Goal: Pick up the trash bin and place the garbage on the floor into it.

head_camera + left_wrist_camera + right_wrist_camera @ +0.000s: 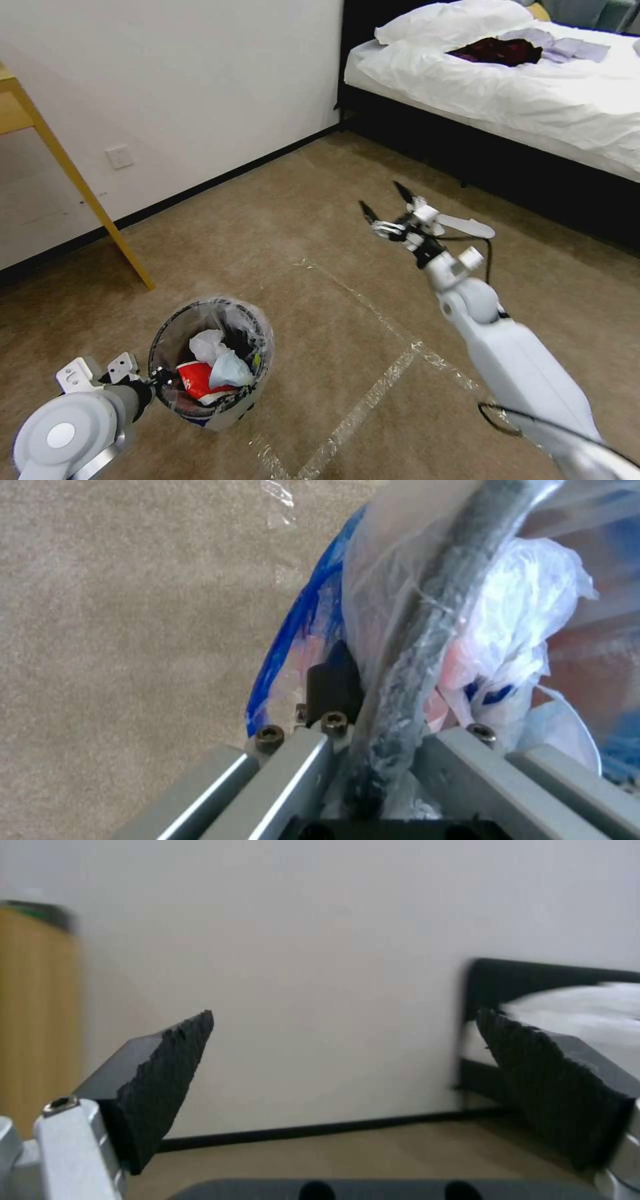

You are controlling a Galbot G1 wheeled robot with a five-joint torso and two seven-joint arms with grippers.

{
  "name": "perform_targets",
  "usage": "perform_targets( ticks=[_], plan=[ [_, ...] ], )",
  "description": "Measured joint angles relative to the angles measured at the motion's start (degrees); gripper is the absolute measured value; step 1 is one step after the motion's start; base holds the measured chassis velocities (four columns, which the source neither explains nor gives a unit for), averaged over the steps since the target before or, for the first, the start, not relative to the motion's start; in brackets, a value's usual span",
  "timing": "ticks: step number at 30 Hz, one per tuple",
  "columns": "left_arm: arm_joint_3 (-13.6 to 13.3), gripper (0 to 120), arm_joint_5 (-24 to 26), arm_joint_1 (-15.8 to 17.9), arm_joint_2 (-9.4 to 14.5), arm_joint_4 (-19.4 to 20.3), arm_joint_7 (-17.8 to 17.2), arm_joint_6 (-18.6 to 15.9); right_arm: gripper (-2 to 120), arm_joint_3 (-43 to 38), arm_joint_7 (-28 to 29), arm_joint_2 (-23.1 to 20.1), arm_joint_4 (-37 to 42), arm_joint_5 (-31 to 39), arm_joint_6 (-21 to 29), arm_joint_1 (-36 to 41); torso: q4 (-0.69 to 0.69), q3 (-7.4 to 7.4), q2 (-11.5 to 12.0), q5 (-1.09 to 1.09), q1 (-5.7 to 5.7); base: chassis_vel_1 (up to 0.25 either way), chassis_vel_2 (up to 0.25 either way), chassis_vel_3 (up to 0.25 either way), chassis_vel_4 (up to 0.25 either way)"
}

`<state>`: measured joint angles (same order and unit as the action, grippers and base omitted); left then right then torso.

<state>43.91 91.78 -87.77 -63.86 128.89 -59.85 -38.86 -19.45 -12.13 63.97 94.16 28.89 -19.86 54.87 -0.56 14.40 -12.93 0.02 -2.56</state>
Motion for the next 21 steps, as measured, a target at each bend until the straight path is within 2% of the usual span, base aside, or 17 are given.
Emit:
perform_targets(
  ticks=[2,4,9,16,21],
  plan=[
    [0.1,0,0.0,0.0,0.1,0.0,0.1,0.0,100,-2.4,1.1,1.2,1.1,-1.4,0.2,2.6,0.00,0.00,0.0,-0.01,0.00,0.000,0.000,0.000,0.000],
    [0.5,0,-0.1,0.0,0.4,-0.1,0.2,-0.2,100,-7.0,2.6,4.2,2.5,-3.9,0.4,7.3,0.07,0.00,0.0,0.00,0.00,0.000,0.000,0.000,0.000],
    [0.8,0,0.1,0.0,0.6,0.1,0.2,-0.6,100,-11.8,3.8,7.3,4.2,-6.0,-0.3,12.8,0.05,0.00,0.0,-0.01,0.00,0.000,0.000,0.000,0.000],
    [1.8,0,0.2,-0.2,0.9,0.2,0.2,-1.1,100,-17.9,2.4,12.3,7.7,-9.2,-3.0,21.5,0.05,0.00,0.0,-0.02,0.00,0.000,0.000,0.000,0.000],
    [1.8,0,0.3,-0.2,1.0,0.2,0.2,-1.5,100,-19.5,1.6,14.1,8.5,-11.6,-4.8,23.9,0.04,0.00,0.0,-0.02,0.00,0.000,0.000,0.000,0.000]
  ],
)
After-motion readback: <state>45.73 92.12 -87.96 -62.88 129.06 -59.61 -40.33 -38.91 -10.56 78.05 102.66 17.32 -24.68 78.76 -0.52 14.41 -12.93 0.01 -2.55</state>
